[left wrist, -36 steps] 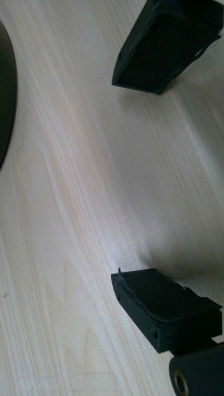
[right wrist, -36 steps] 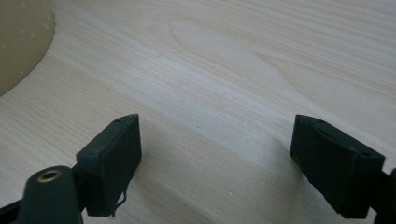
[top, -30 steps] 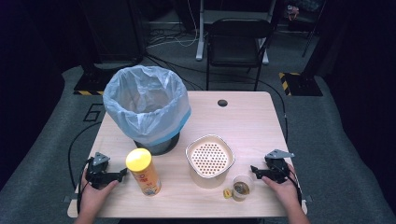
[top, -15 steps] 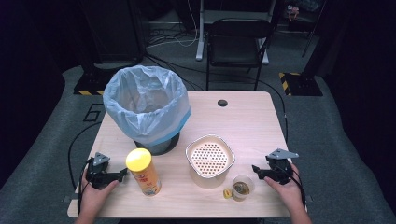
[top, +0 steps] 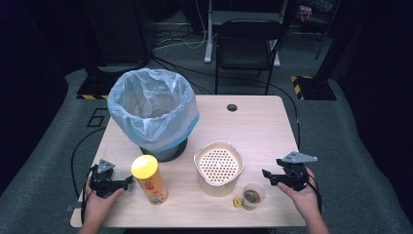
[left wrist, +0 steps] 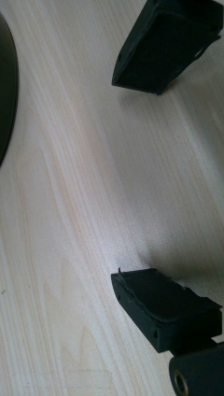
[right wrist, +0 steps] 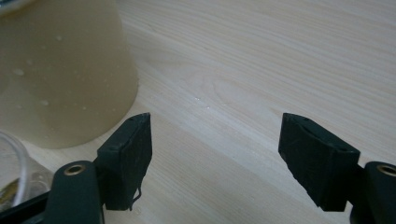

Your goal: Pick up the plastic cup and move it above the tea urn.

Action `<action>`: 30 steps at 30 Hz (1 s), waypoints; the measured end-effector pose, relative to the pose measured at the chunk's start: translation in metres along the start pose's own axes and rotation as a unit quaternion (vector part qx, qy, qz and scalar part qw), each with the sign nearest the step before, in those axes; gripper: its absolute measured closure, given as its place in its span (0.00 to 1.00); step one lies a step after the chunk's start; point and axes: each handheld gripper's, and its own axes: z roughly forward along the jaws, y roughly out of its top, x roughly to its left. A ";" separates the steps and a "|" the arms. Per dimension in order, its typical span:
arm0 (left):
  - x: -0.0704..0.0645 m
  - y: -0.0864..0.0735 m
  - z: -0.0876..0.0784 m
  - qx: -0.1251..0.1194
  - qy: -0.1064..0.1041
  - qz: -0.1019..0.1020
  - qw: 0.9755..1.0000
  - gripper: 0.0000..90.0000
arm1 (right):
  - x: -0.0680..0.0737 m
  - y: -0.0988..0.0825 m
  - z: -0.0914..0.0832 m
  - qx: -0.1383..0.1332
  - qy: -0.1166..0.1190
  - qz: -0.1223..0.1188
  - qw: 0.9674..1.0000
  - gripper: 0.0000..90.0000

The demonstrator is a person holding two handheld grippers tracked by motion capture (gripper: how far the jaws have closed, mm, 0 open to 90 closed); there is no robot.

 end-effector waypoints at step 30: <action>0.000 0.000 -0.001 0.006 -0.001 0.000 1.000 0.07 | 0.046 0.017 -0.024 -0.021 0.066 -0.052 0.996 0.22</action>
